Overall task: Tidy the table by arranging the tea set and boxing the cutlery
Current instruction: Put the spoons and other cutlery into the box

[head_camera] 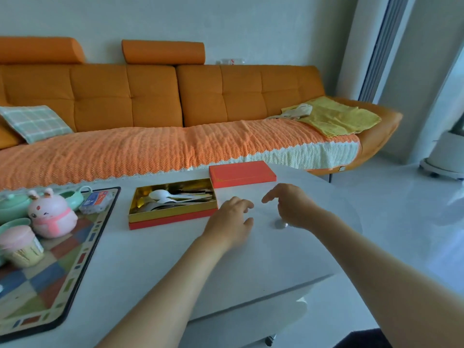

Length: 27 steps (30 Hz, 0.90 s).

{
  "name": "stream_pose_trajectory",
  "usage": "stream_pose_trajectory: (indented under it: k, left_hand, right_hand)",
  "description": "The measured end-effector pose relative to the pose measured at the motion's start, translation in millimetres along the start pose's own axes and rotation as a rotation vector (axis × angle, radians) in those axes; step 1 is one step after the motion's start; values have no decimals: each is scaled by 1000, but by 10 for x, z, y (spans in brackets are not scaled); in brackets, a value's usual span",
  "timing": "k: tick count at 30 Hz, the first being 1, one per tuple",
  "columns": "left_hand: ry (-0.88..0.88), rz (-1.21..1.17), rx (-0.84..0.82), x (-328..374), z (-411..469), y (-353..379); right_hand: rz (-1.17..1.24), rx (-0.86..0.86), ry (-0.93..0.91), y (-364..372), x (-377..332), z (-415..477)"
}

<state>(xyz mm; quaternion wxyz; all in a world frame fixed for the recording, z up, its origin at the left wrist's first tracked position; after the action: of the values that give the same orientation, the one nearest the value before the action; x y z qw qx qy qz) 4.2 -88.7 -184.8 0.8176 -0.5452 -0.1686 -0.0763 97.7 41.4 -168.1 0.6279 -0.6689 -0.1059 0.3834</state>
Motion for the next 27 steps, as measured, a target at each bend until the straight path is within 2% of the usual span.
stream_pose_trajectory:
  k: [6, 12, 17, 27]
  left_hand:
    - [24, -3, -135, 384, 316, 406]
    - [49, -4, -130, 415, 390, 534]
    - [30, 26, -113, 148, 256, 365]
    - [-42, 117, -230, -493, -481, -245]
  right_hand:
    - [-152, -122, 6, 47, 573, -145]
    - [-93, -70, -30, 103, 605, -3]
    - [-89, -122, -58, 176, 279, 16]
    - [-44, -310, -258, 581, -835, -184]
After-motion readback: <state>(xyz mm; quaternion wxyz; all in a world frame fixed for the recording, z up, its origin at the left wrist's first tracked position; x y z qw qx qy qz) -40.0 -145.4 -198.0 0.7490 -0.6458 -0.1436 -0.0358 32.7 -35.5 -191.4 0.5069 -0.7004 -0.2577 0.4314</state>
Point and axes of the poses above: each hand's wrist, its own z-axis towards the middle knuckle, its own y-axis out of the palm, x = y × z, the point moved 7 cm from there along z, towards the middle knuckle, and after that the axes turned 14 degrees about y, right-handed, at the moved point
